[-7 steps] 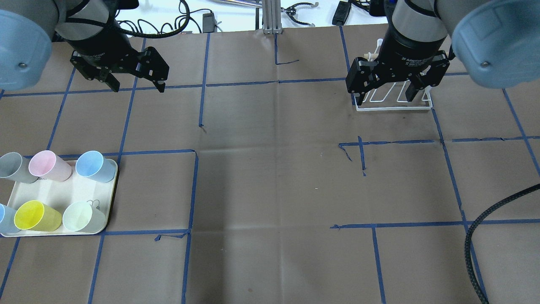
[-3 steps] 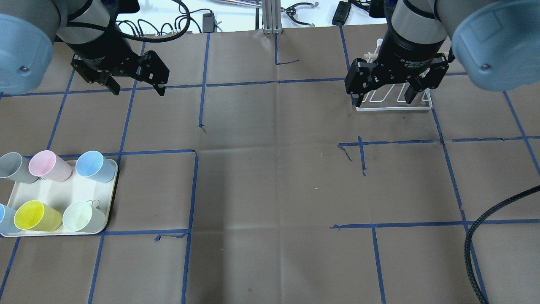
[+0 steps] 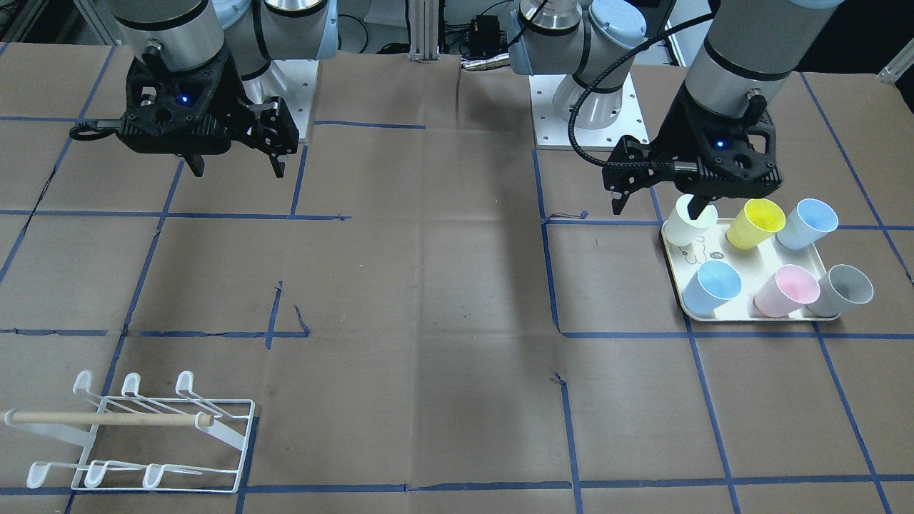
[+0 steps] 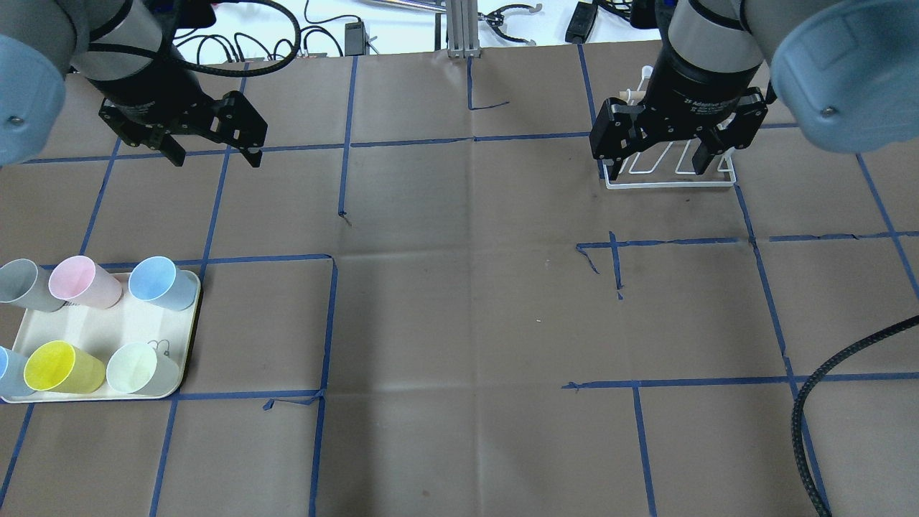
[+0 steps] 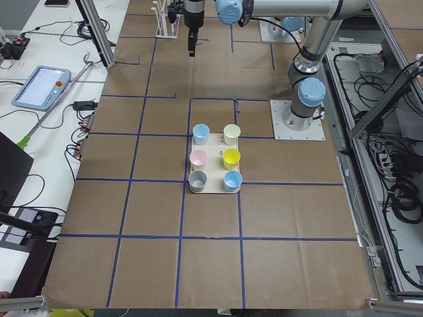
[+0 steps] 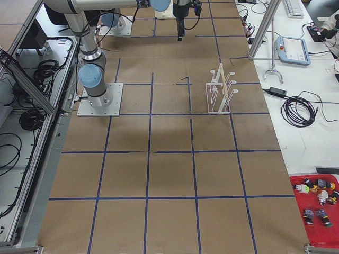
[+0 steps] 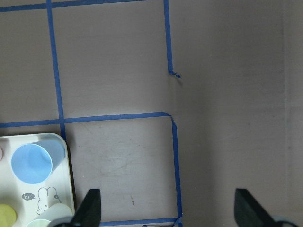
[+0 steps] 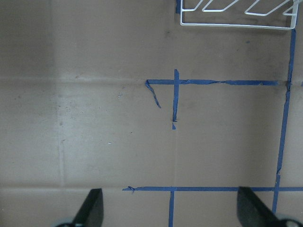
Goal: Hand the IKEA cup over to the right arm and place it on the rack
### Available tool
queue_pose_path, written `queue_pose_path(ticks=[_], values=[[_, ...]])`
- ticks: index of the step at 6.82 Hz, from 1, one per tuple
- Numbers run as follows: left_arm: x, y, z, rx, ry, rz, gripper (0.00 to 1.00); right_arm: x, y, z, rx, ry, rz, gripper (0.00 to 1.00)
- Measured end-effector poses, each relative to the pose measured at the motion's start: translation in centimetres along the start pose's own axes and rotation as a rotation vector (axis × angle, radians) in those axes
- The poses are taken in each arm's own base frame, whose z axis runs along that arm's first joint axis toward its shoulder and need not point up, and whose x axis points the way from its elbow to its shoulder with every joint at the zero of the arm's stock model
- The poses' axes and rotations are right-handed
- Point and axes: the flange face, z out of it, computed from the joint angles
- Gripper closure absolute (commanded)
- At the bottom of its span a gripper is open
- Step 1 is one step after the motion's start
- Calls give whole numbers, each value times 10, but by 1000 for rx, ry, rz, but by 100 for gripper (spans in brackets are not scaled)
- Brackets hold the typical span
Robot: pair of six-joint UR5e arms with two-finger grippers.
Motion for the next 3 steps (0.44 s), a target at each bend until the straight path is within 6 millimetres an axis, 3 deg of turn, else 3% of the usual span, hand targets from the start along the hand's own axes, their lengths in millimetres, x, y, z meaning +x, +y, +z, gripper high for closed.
queue_pose_path(ticks=[3], values=[[-100,25,38,-40,6,23,1,0,-1,2,-3,0,3,0]])
